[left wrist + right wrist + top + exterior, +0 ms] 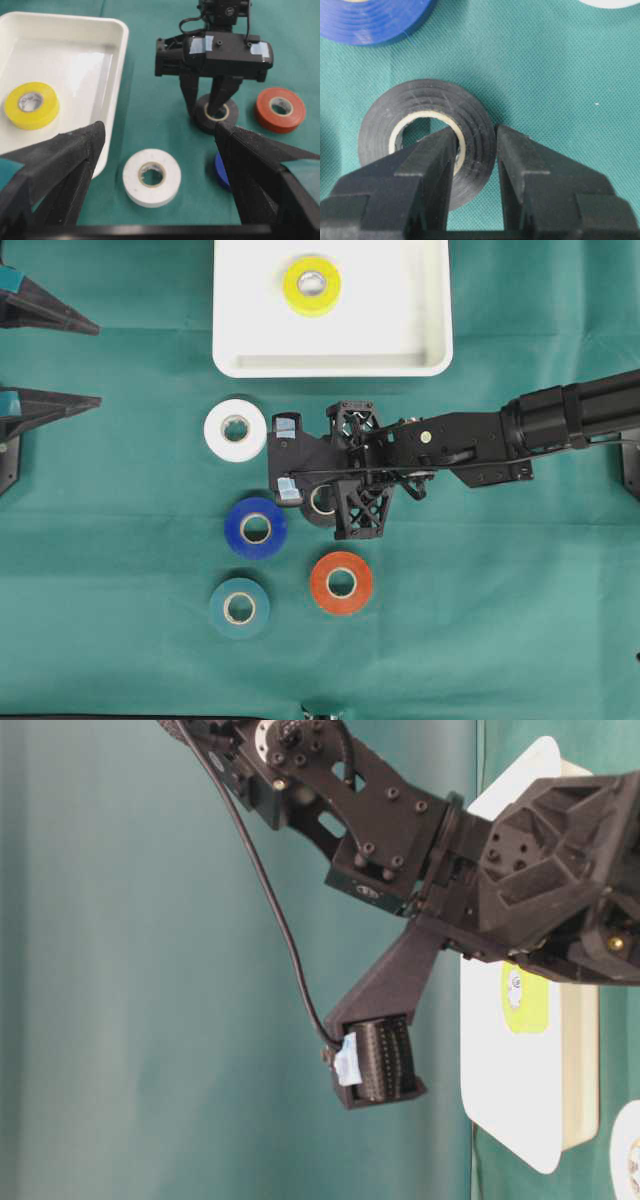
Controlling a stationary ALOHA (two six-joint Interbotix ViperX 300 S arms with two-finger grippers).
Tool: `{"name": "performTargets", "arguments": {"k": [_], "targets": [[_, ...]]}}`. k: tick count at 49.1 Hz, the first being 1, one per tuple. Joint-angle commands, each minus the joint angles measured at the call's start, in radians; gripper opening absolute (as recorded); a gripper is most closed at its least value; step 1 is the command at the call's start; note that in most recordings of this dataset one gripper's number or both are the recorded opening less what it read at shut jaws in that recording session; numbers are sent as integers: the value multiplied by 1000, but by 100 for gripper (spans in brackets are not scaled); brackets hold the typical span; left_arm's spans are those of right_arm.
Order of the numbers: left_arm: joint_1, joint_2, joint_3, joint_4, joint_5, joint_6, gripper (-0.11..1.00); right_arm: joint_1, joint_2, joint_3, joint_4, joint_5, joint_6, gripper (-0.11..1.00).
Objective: Pick up the tape from a random location and place it into the white case.
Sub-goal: 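Lower the right gripper into the black roll's hole and close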
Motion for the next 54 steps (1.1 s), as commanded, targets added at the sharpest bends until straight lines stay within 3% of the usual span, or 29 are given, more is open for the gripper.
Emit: {"name": "performTargets", "arguments": {"k": [1,15,30,54], "targets": [[-2,8,-11,-2,-5,-2,99,-2,-17,-9,-2,-2,-2,25],[-3,6,-12,-2,-5,-2,99,-2,-25,-11,-2,5,2,25],[-2,6,-12,0,-6,-2,99,0,-130,-35,-3,89,3,25],[-2,6,-14,0,-6,-2,99,23,-295,-155,-3,330,5,25]]}}
